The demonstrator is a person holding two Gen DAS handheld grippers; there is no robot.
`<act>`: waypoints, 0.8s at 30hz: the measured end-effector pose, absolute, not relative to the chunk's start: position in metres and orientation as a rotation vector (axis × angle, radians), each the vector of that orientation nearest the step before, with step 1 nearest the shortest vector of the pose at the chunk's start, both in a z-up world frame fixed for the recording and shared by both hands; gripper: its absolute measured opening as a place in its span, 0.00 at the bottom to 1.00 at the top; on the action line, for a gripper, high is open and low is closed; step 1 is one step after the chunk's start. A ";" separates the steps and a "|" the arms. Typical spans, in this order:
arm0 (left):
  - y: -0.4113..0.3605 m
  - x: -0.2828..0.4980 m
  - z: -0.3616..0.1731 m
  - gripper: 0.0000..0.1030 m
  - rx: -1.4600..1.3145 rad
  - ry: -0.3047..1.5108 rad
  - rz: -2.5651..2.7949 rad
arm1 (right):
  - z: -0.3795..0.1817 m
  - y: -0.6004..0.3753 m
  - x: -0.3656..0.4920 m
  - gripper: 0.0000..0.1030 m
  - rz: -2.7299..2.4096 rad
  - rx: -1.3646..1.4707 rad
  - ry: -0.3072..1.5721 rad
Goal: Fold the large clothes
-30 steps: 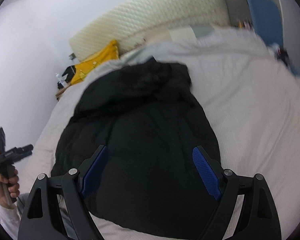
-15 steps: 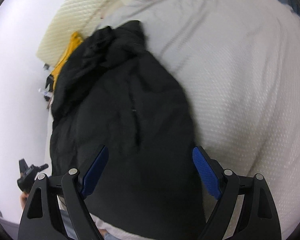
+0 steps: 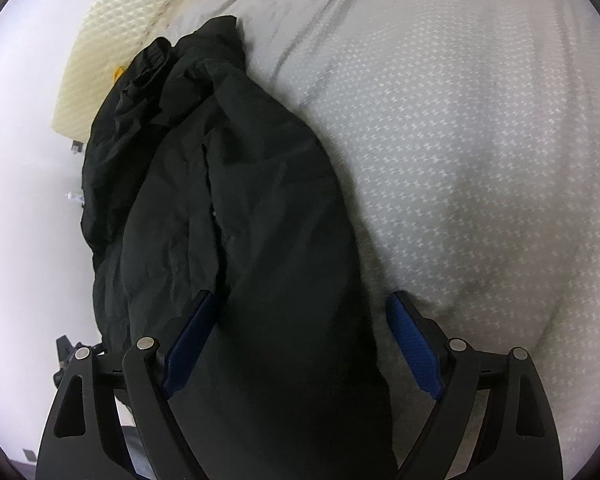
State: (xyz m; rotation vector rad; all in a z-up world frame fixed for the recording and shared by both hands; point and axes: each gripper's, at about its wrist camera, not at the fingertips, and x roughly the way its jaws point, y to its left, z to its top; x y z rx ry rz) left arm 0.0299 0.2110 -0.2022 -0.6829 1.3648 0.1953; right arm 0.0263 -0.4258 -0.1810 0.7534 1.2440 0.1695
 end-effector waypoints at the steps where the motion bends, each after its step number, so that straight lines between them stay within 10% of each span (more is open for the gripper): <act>1: 0.209 0.029 -0.206 1.00 -0.685 1.374 0.192 | -0.181 -0.425 0.026 0.85 0.174 0.754 1.244; 24: 0.164 0.031 -0.230 0.84 -0.733 1.395 -0.132 | -0.188 -0.390 0.035 0.85 0.433 0.868 1.252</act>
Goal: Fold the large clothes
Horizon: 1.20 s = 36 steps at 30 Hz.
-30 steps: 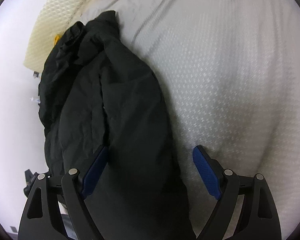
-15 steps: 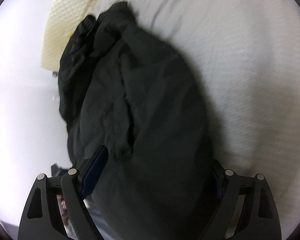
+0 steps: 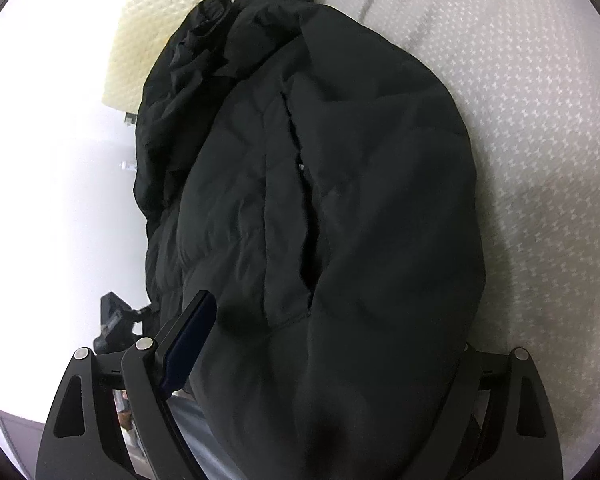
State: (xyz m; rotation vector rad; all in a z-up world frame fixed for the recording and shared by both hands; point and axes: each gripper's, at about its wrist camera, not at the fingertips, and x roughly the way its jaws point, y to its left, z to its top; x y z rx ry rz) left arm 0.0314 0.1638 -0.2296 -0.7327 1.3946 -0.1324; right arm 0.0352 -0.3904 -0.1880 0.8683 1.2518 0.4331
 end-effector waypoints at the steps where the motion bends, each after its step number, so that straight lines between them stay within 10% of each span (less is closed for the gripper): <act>1: 0.163 0.030 -0.232 0.82 -0.735 1.396 -0.137 | -0.188 -0.391 0.035 0.85 0.443 0.878 1.244; 17: 0.151 0.056 -0.200 0.34 -0.717 1.346 -0.255 | -0.149 -0.355 0.035 0.75 0.672 0.718 1.102; 24: 0.148 0.055 -0.185 0.15 -0.735 1.270 -0.317 | -0.144 -0.354 0.031 0.17 0.593 0.652 1.082; 36: 0.141 0.042 -0.147 0.09 -0.813 1.113 -0.441 | -0.090 -0.368 0.016 0.08 0.680 0.674 0.906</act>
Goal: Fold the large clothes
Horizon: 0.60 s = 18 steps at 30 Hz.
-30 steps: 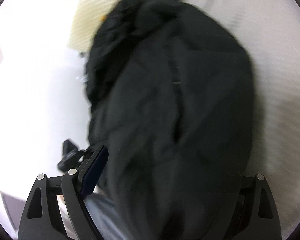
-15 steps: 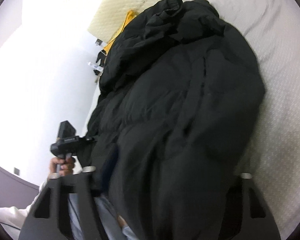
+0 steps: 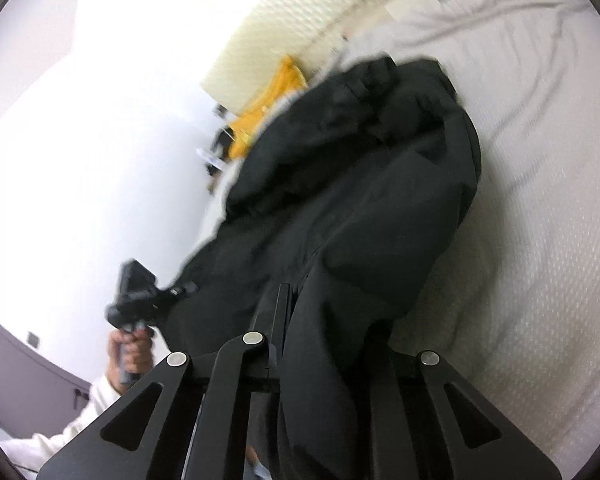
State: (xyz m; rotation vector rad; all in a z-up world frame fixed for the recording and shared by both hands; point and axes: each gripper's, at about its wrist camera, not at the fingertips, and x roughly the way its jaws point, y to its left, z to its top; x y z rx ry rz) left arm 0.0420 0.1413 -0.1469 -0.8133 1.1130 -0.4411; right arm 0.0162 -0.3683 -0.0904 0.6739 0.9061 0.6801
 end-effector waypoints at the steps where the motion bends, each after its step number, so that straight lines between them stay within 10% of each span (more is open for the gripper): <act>1: 0.144 0.039 -0.142 0.09 -0.820 1.103 -0.451 | -0.084 -0.372 0.015 0.08 0.686 0.686 0.884; 18: 0.179 -0.060 -0.035 0.09 -0.824 0.945 -0.547 | 0.026 -0.416 -0.103 0.06 0.783 0.669 0.588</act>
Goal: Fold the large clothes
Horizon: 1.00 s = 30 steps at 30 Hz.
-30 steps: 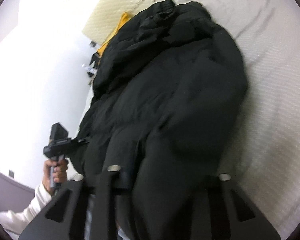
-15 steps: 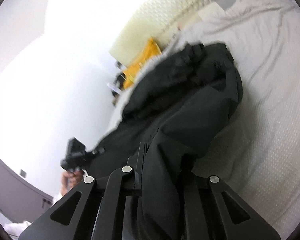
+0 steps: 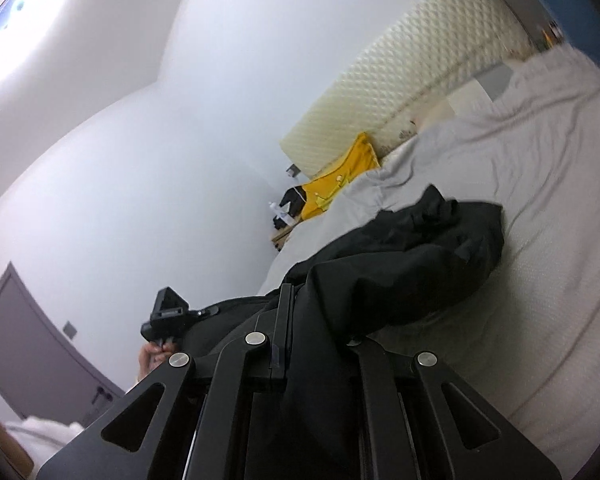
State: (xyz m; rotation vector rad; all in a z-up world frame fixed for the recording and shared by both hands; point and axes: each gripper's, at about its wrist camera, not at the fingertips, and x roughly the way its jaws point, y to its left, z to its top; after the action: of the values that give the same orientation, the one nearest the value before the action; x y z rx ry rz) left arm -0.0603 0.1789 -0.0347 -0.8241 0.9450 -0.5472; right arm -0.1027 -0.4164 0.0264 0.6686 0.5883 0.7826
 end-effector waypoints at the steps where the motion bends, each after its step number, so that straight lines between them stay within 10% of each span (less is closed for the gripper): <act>1: 0.180 -0.069 -0.031 0.09 -0.816 0.948 -0.548 | 0.029 -0.414 -0.111 0.06 0.786 0.659 0.584; 13: 0.183 -0.096 -0.006 0.12 -0.745 1.066 -0.507 | 0.058 -0.408 -0.173 0.06 0.711 0.614 0.609; 30: 0.193 0.057 -0.040 0.17 -0.787 1.193 -0.325 | 0.000 -0.428 0.049 0.06 0.525 0.931 0.794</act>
State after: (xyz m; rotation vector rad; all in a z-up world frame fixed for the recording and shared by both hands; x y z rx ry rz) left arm 0.0568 0.1927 -0.0398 -0.7874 1.1933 -0.3248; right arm 0.0488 -0.4280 -0.0004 0.9311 0.7941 0.5247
